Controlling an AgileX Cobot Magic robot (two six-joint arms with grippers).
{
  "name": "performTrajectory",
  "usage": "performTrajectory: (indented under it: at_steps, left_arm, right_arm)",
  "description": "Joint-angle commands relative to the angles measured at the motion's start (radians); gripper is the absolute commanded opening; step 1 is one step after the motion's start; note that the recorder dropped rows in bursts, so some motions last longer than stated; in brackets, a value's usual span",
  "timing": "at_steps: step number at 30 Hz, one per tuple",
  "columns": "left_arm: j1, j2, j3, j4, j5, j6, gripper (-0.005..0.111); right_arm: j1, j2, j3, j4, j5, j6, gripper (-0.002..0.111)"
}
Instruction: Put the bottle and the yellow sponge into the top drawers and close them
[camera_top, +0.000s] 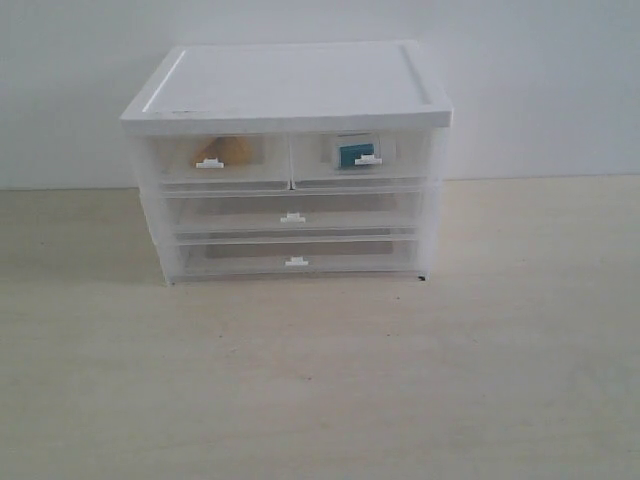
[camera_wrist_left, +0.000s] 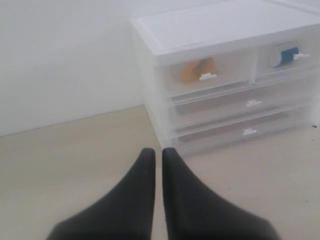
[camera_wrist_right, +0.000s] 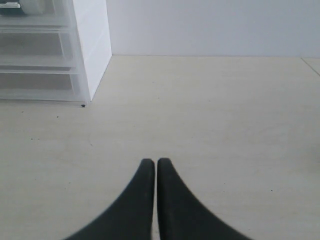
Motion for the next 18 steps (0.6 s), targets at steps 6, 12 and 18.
performTrajectory:
  at_steps: [6,12,18]
  left_arm:
    - [0.083,-0.258,0.173,-0.024,0.005,-0.011,0.004]
    - [0.133,-0.370,0.263,-0.087,0.002,0.015,0.004]
    - [0.165,-0.403,0.327,-0.089,-0.002,0.015,0.004]
  right_arm:
    - [0.001,-0.005,0.004,0.001,-0.008,0.001,0.000]
    - [0.001,-0.005,0.004,0.001,-0.008,0.001,0.000]
    - [0.001,-0.005,0.004,0.001,-0.008,0.001,0.000]
